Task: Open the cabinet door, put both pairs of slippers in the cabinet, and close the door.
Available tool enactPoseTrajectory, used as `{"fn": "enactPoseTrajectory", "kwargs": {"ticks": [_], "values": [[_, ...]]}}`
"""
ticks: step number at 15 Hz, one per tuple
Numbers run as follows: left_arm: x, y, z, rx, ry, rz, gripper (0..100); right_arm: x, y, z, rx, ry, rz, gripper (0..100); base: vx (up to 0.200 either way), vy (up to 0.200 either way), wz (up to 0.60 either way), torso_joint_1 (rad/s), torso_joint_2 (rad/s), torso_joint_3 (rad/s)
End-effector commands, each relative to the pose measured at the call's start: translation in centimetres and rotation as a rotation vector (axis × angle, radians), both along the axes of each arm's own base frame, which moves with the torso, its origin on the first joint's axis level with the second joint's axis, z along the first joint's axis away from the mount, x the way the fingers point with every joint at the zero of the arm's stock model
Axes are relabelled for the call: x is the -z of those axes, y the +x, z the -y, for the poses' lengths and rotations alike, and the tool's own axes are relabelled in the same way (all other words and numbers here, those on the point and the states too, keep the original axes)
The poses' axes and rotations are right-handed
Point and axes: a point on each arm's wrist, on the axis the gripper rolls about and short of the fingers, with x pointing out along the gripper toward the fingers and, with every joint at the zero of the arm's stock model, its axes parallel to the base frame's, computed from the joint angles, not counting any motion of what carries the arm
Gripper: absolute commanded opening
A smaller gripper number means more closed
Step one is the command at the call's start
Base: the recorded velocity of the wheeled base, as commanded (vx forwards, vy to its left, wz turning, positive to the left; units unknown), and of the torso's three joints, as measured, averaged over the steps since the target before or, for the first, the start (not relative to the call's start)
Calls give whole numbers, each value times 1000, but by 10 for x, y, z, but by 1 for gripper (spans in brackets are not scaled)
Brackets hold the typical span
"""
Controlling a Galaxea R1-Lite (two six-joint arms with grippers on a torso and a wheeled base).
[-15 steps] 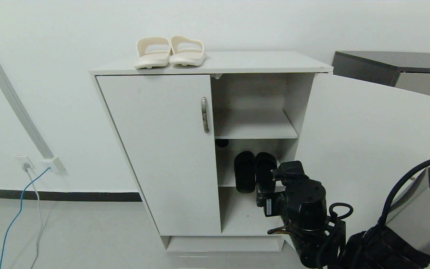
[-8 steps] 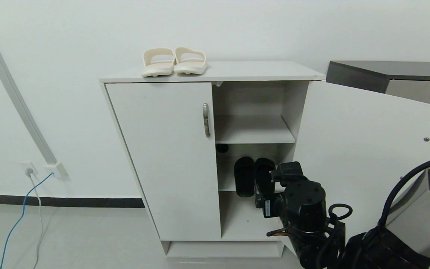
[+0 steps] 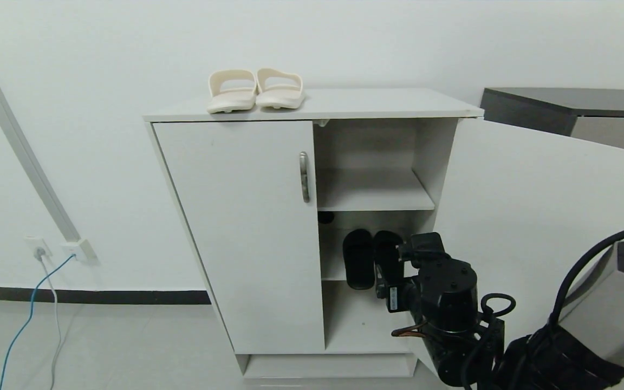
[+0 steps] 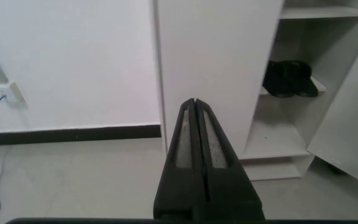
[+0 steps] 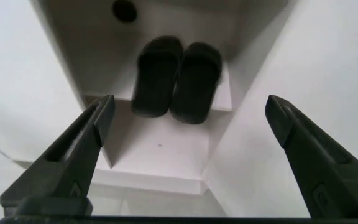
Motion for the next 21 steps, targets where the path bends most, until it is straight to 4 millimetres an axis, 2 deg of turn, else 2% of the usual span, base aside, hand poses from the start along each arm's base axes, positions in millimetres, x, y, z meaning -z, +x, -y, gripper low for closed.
{"fn": "enactPoseTrajectory", "kwargs": {"ticks": [1,10,21], "values": [[0,0,0,1,0,1,0,2,-1,-1,-6,-3,0,100,0,200,0,17,2,2],[0,0,0,1,0,1,0,5,-5,6,-17,-41,20,100,0,200,0,0,1,4],[0,0,0,1,-2,1,0,8,-7,6,-48,-55,11,100,0,0,0,0,0,0]]}}
